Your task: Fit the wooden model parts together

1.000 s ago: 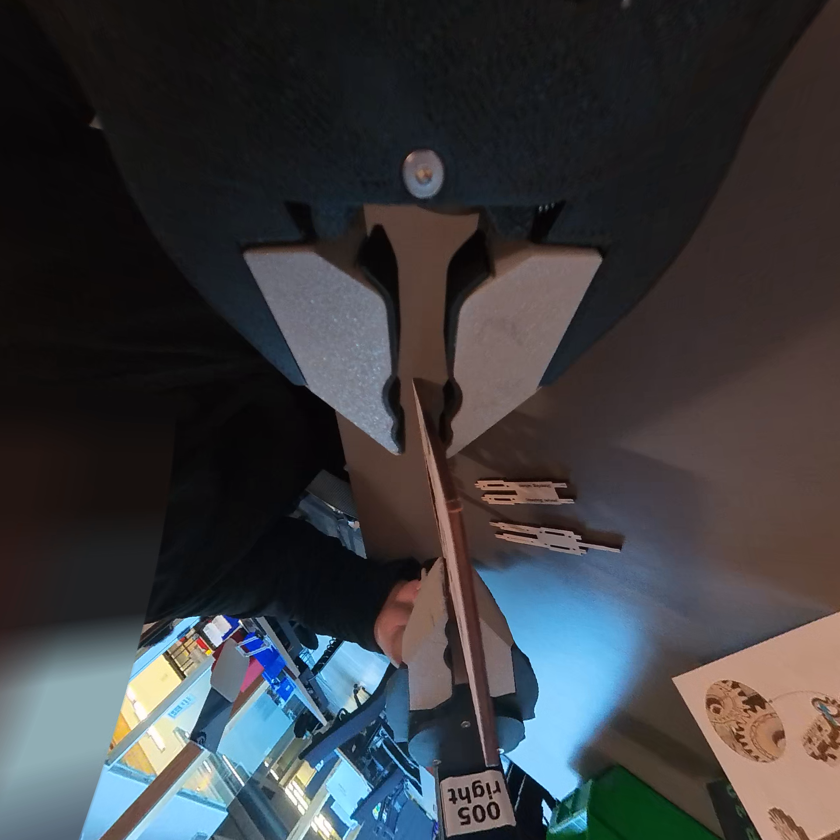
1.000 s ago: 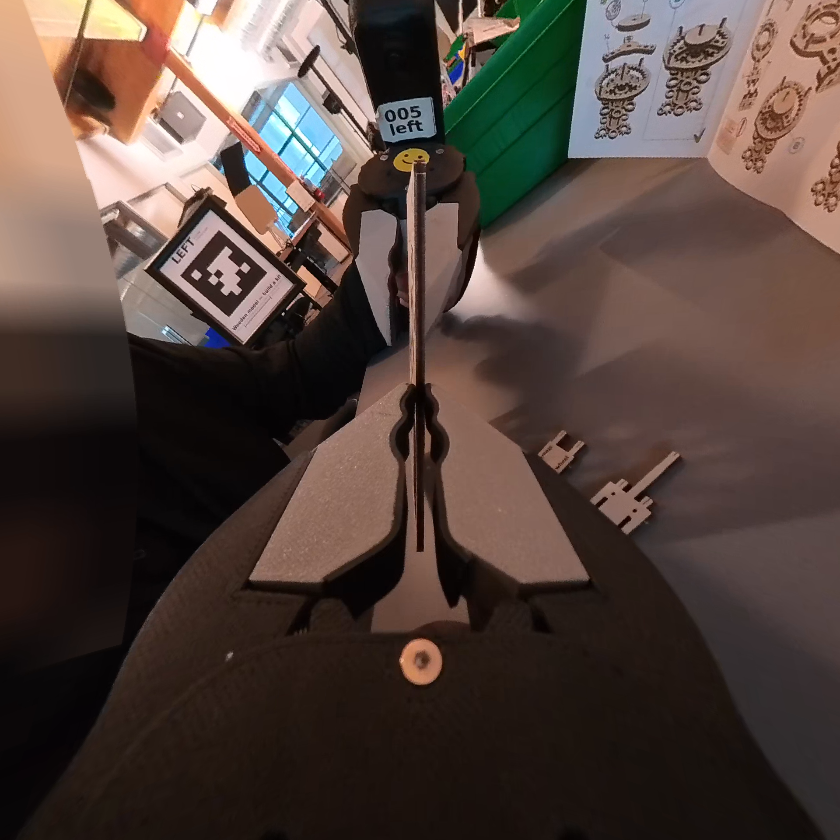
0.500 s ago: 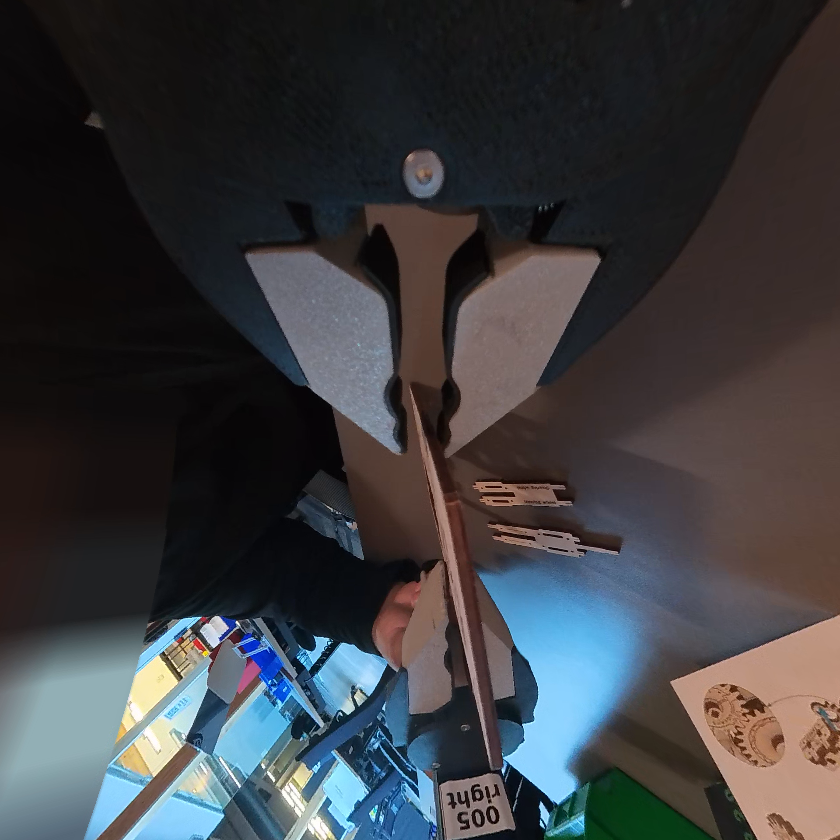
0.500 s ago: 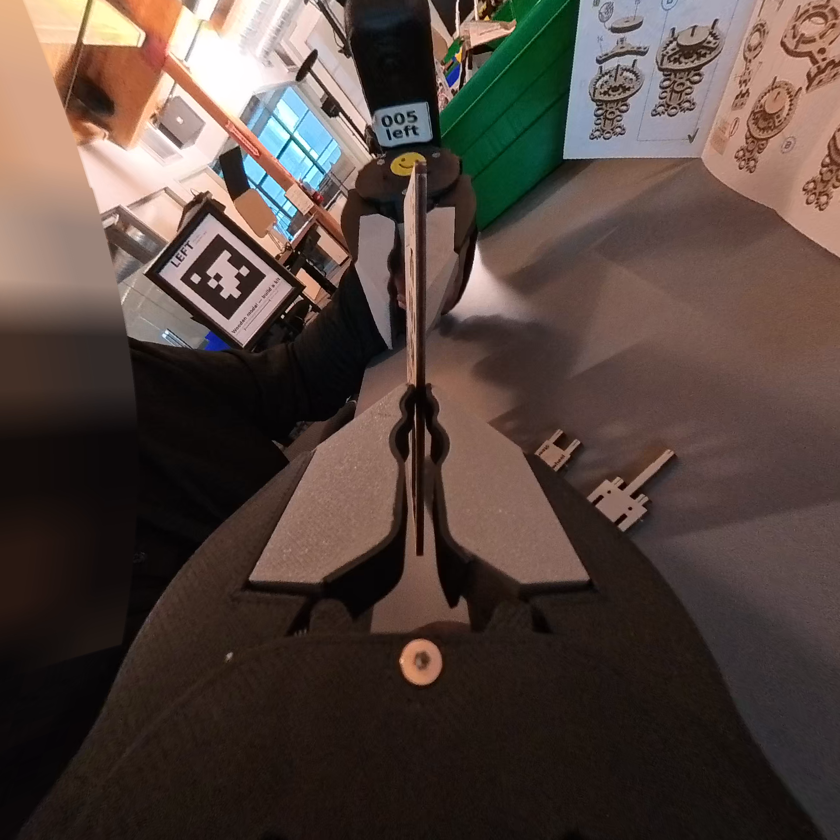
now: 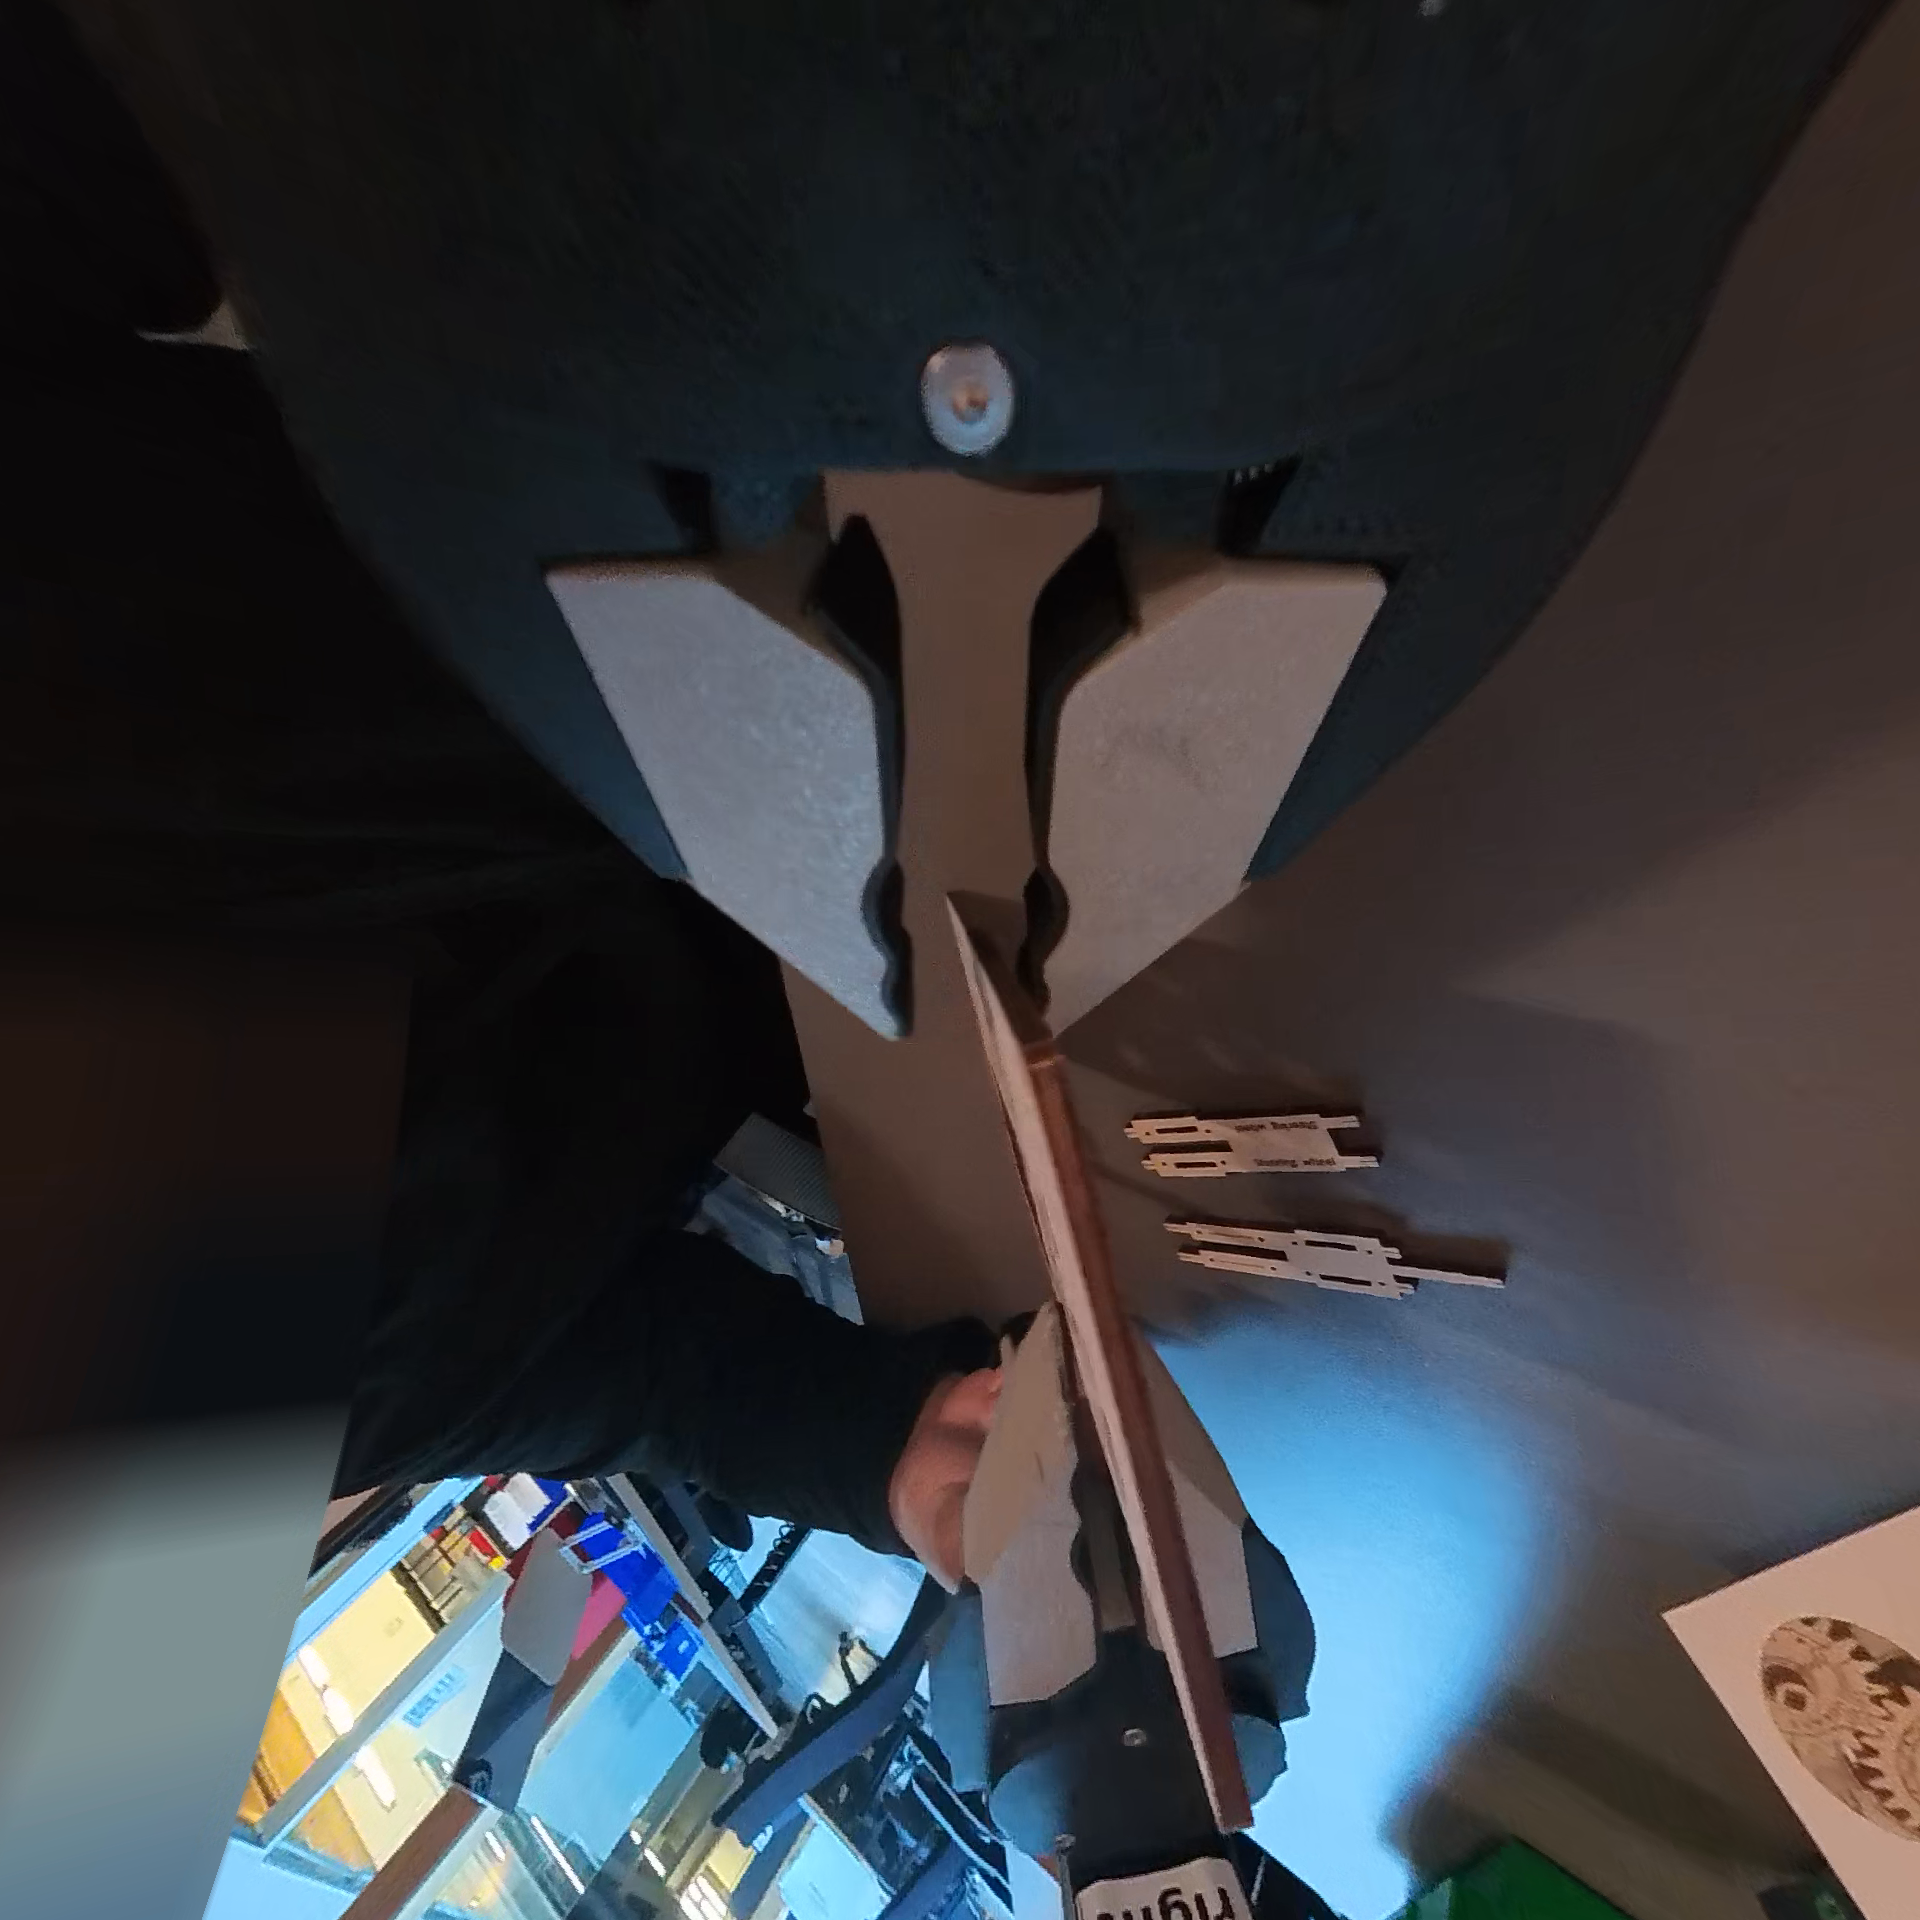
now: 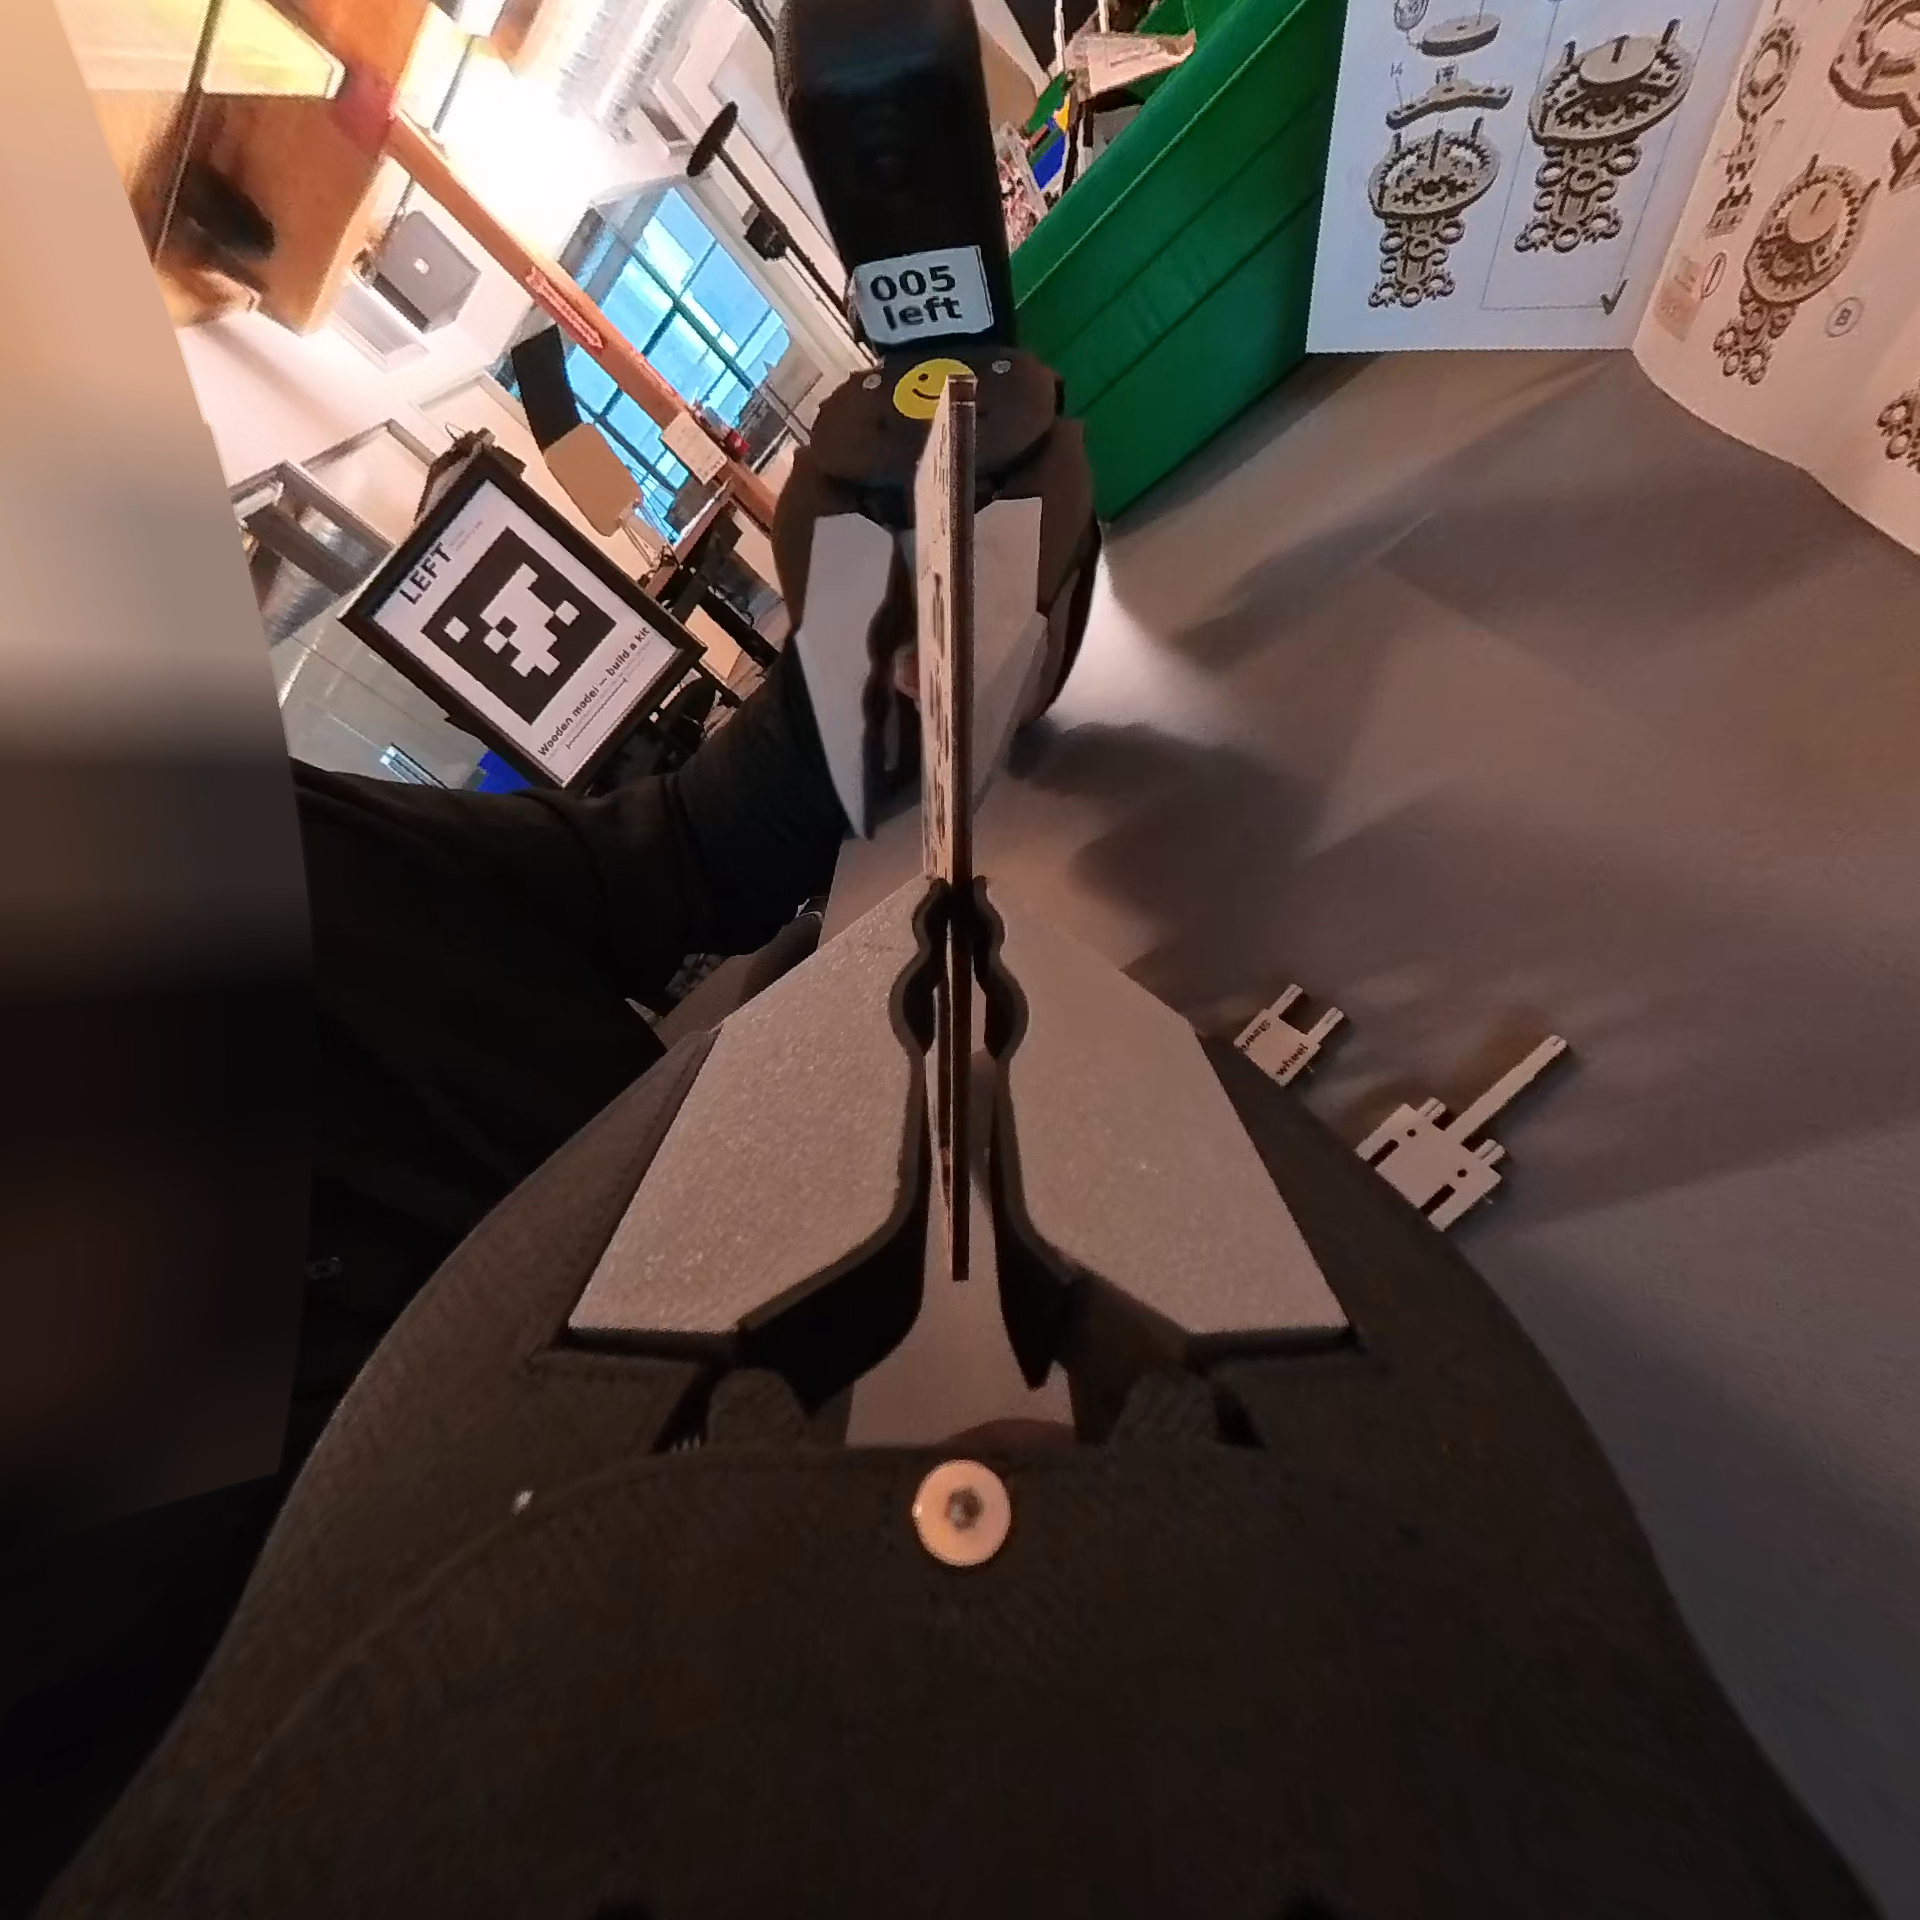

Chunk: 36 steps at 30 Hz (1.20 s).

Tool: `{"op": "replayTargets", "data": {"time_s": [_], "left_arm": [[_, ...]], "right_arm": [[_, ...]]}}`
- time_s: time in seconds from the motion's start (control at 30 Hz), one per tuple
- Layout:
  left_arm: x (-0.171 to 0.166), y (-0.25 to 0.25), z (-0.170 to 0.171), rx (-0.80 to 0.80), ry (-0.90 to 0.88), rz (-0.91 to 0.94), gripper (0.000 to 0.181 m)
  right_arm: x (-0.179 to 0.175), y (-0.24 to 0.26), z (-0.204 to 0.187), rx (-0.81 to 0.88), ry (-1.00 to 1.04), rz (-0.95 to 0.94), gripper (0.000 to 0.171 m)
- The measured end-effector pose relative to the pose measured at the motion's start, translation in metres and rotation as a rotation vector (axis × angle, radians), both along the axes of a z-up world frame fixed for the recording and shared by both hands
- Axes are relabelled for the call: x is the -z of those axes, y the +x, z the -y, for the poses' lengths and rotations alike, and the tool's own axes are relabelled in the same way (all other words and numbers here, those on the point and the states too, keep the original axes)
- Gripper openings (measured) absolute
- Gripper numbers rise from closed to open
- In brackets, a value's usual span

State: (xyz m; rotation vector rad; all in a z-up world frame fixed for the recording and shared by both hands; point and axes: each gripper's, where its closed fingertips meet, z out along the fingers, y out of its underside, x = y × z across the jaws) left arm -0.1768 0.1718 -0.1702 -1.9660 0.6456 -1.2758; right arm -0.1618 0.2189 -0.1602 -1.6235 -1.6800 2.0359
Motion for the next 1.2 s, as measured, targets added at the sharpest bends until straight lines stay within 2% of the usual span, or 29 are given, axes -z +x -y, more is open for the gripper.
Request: {"op": "replayTargets", "data": {"time_s": [0.33, 1.2], "left_arm": [[-0.0007, -0.0017, 0.0036, 0.013, 0.003, -0.005, 0.021], [0.004, 0.0005, 0.0033, 0.015, -0.003, -0.025, 0.014]], "right_arm": [[-0.0012, 0.0007, -0.0018, 0.007, 0.002, -0.003, 0.0], [0.0, 0.0006, -0.0024, 0.009, 0.001, -0.001, 0.0]]}}
